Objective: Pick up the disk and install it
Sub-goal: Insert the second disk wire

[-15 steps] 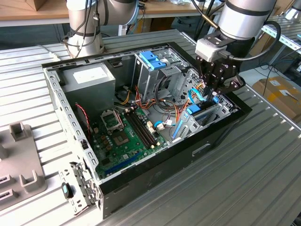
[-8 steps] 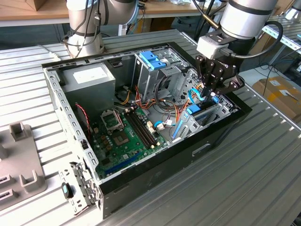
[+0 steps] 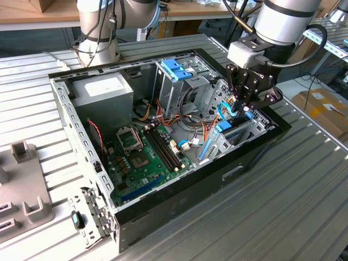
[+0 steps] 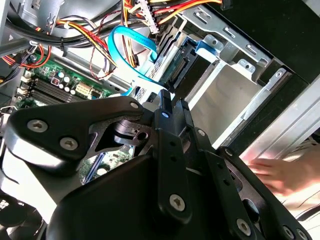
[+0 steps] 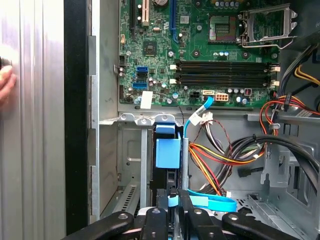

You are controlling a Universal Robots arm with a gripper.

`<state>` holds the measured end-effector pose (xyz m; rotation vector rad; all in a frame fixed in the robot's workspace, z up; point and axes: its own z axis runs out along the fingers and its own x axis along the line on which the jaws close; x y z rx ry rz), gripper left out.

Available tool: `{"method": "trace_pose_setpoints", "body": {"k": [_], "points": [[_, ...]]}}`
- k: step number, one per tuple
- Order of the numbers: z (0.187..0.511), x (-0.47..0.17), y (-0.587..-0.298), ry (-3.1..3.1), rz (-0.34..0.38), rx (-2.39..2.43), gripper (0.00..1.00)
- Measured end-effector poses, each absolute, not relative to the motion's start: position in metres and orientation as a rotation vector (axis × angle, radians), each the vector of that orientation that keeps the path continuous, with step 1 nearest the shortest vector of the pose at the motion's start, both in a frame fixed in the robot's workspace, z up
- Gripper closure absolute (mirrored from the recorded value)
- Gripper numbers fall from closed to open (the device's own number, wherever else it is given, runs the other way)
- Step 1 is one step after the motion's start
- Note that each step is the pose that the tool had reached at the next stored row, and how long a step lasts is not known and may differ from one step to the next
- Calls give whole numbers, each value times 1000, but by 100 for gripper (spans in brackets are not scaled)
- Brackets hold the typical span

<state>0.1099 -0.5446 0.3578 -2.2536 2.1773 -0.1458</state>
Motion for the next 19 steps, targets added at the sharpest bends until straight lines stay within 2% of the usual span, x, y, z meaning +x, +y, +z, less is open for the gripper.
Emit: {"method": "trace_pose_setpoints", "body": {"k": [19], "points": [[359,110,-544,1794,-143,-2553,76]]}}
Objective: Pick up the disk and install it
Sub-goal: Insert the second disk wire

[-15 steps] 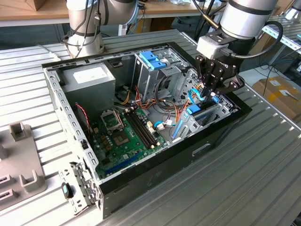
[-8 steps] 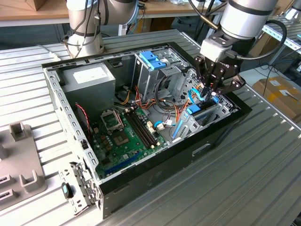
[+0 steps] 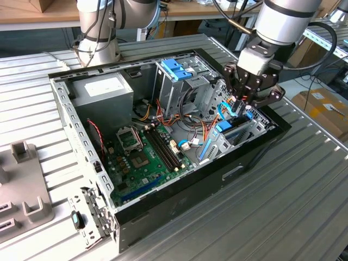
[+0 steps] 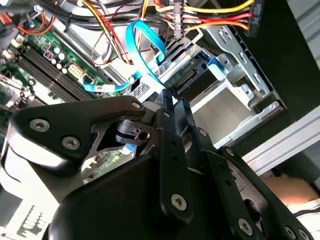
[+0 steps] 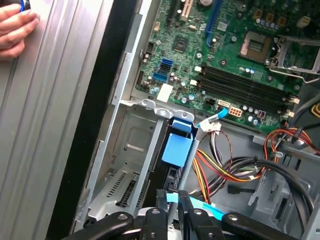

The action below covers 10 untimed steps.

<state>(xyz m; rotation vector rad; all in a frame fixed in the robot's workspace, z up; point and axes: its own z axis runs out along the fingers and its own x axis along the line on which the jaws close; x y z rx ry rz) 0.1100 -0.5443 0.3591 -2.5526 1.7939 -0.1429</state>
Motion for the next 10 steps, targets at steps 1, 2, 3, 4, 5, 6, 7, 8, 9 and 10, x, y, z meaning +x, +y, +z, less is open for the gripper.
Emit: {"method": "trace_pose_setpoints", "body": {"k": [1,2,3,4,5,6,7,8,9,10], "points": [[360,110,-544,1774,-143,-2565,76],[361,110,-544,1744,-142,-2585,76],[362,110,-544,1722,-142,-2599,76],[362,112,-544,1717,-142,-2602,76],[362,114,-544,1717,-141,-2602,76],[362,116,-544,1717,-141,-2602,76],[362,118,-544,1717,-141,-2603,76],[362,121,-544,1717,-141,-2602,76],[362,123,-544,1717,-141,-2602,76],[362,127,-544,1717,-141,-2602,76]]}}
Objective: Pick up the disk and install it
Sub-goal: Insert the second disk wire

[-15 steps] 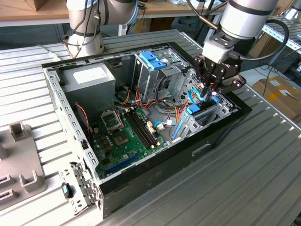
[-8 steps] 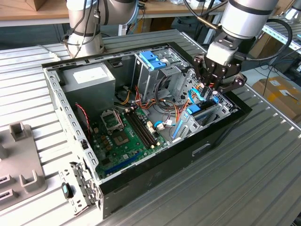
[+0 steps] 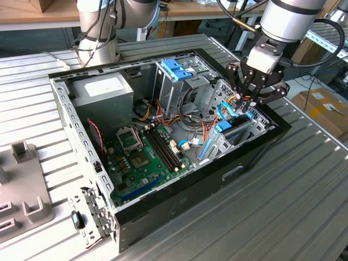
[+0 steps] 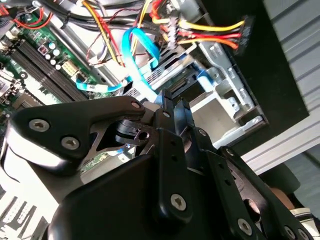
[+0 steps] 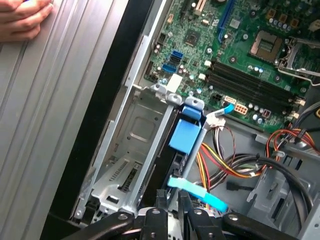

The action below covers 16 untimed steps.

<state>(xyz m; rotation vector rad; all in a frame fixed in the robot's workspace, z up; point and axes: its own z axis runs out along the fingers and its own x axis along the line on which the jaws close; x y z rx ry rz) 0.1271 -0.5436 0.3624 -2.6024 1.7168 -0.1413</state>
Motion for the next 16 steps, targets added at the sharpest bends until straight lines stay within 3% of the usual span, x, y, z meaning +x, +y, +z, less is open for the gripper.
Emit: {"method": "trace_pose_setpoints", "body": {"k": [16], "points": [[373,164,-535,1717,-141,-2602,76]]}}
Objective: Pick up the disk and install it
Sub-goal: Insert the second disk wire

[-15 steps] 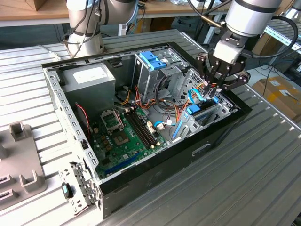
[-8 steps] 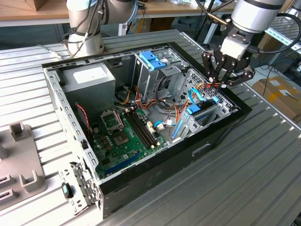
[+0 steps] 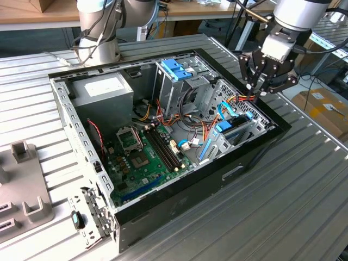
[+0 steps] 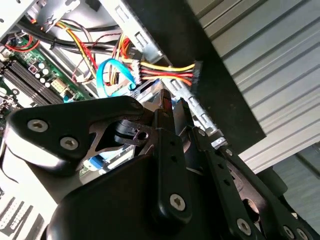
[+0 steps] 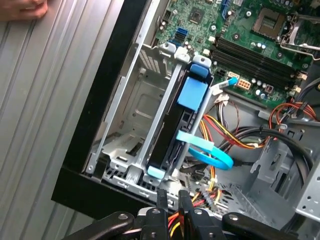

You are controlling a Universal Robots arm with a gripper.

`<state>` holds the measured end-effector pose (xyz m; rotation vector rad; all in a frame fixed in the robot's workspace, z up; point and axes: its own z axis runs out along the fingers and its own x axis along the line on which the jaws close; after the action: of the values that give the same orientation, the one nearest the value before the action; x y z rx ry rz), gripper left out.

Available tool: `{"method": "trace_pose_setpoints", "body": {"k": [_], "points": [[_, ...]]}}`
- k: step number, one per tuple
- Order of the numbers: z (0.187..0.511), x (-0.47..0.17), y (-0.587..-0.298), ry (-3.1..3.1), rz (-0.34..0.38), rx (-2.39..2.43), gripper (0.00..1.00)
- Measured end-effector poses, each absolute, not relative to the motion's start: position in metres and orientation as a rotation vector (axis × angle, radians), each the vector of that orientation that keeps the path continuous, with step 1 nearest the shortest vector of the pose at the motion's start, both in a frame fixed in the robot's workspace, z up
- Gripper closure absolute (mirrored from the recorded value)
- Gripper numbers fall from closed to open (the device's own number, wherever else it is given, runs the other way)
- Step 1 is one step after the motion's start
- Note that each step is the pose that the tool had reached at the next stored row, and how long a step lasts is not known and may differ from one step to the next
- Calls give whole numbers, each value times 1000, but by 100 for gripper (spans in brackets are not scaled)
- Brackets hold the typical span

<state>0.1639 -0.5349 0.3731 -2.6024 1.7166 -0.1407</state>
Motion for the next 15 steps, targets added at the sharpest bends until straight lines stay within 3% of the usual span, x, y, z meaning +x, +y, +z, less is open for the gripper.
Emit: {"method": "trace_pose_setpoints", "body": {"k": [15], "points": [[373,180,-530,1714,-139,-2603,76]]}}
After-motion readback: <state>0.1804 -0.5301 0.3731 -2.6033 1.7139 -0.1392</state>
